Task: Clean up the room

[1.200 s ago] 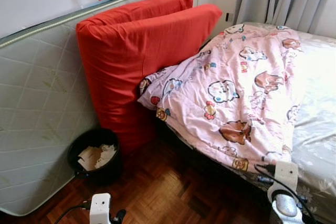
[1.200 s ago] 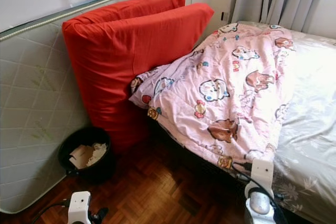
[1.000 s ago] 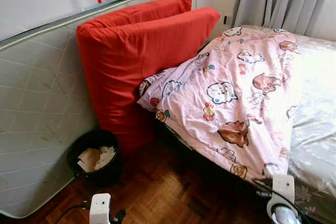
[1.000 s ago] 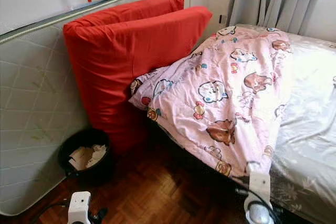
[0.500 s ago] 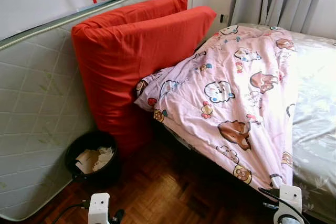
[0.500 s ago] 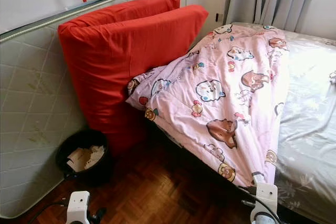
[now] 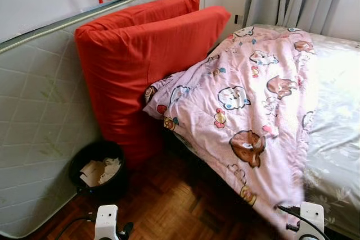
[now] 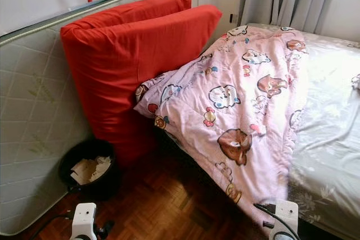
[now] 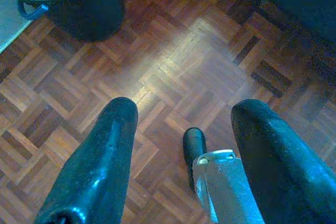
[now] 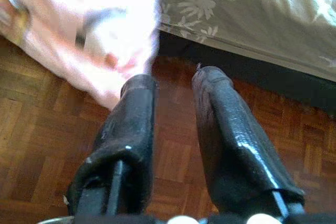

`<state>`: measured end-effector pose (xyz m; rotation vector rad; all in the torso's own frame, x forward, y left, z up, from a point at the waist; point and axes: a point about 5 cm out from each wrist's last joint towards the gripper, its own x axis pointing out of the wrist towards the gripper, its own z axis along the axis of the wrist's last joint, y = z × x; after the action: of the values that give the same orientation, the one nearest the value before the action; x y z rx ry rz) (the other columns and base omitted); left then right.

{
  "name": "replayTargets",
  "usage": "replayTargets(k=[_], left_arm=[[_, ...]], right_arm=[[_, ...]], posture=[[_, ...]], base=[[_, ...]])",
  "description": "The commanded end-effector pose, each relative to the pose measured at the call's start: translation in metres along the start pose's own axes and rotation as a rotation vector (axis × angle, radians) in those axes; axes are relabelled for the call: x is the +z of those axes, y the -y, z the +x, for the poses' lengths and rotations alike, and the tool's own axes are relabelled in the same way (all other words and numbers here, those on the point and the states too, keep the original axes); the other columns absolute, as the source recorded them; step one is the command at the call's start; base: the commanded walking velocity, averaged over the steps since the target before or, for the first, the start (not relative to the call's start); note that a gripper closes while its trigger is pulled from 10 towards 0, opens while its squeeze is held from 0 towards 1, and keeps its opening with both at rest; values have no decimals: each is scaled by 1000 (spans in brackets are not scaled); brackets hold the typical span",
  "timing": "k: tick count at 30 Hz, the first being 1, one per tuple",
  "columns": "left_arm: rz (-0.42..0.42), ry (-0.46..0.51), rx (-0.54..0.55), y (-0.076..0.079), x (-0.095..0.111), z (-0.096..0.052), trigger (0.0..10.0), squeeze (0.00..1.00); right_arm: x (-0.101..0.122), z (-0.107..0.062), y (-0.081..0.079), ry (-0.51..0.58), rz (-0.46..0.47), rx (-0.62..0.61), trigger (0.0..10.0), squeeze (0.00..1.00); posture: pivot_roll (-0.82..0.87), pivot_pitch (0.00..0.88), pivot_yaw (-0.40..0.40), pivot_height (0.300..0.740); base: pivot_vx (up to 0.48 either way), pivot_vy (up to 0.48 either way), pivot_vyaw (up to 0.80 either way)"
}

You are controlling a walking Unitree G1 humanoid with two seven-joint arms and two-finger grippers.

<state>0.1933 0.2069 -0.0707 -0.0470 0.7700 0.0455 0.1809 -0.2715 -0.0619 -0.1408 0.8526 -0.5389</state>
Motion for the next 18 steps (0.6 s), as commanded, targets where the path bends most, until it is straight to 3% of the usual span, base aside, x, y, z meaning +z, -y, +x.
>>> replayTargets(k=[1,7,8,9,10,11,12,17,18], left_arm=[[5,18,15,-4,4,0,10000,0],[3,24,15,-4,5,0,10000,0],[2,28,15,-4,6,1,10000,0],[2,29,15,-4,7,1,10000,0],[2,30,14,-4,7,1,10000,0],[1,31,13,-4,8,1,10000,0],[2,29,11,-3,8,1,10000,0],[5,23,3,-2,8,2,10000,0],[4,22,1,-2,8,2,10000,0]], right_arm=[[-6,0,3,-29,-5,-21,10000,1000],[-14,-1,7,-65,6,-41,10000,1000],[-16,-2,6,-76,33,-30,10000,341],[-17,-3,3,-69,75,2,10000,0],[-16,-3,1,-63,105,25,10000,0],[-12,-4,-10,-41,232,117,10000,0],[-12,-5,-13,-38,272,137,10000,0],[-24,-9,-21,-85,370,228,10000,0],[-29,-11,-23,-104,322,244,10000,0]], posture=[[24,0,57,740],[25,0,56,740],[26,0,56,740],[23,0,58,740],[23,0,58,740],[14,0,63,740],[10,0,64,740],[7,0,65,740],[10,0,64,740]], base=[[0,0,0],[0,0,0],[0,0,0],[0,0,0],[0,0,0],[0,0,0],[0,0,0],[0,0,0],[0,0,0]])
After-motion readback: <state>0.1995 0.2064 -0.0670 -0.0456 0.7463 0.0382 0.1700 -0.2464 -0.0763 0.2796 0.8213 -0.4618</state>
